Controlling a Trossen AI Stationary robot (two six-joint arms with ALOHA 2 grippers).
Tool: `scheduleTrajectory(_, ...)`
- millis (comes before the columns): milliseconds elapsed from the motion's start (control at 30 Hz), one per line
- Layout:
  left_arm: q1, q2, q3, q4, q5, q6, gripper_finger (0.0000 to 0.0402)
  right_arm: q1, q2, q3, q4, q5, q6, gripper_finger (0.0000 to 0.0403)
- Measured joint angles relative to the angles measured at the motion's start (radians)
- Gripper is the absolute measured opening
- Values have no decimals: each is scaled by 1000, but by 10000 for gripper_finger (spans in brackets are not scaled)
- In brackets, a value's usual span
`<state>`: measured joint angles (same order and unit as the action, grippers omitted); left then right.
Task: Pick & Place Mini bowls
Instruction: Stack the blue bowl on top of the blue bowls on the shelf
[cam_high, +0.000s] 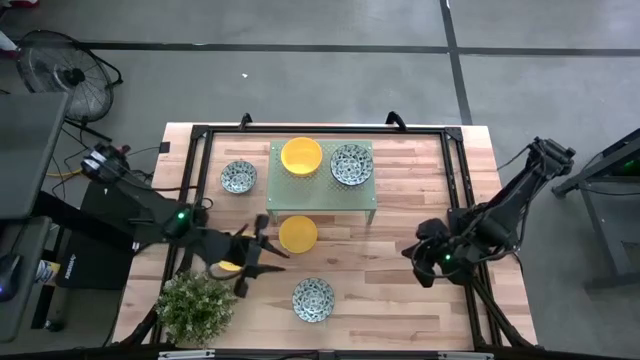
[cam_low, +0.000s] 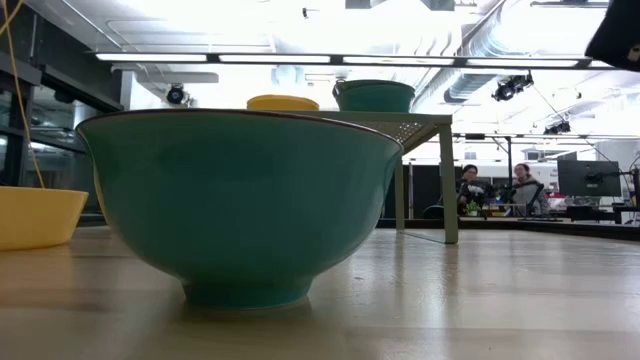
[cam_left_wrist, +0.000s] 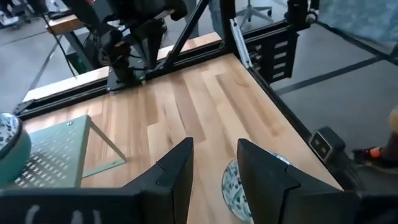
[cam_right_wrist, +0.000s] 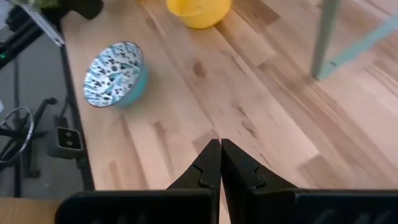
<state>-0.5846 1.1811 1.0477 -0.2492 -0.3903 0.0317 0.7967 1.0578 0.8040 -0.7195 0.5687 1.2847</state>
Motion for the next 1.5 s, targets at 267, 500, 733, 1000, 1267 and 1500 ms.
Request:
scheduleTrajectory(267, 42, 30, 1, -2, 34, -148, 121, 3, -28, 0, -239, -51, 205, 0)
scheduleTrajectory(500, 42, 50, 0, -65, 44, -384, 121, 1, -33, 0, -427, -123, 296, 0)
scheduleTrajectory(733, 56, 124, 0, -86, 53, -578, 121, 0, -33, 0, -572, -178, 357, 0)
scheduleTrajectory(1000, 55, 248, 1, -19, 128, -743, 121, 0, -33, 0, -686, -206, 398, 0)
scheduleTrajectory(1267, 54, 308, 1, 18, 148, -851, 121, 0, -44, 0, -682, -179, 317, 0)
scheduleTrajectory(1500, 55, 343, 1, -2, 146, -1006, 121, 1, -90, 0, -677, -121, 285, 0)
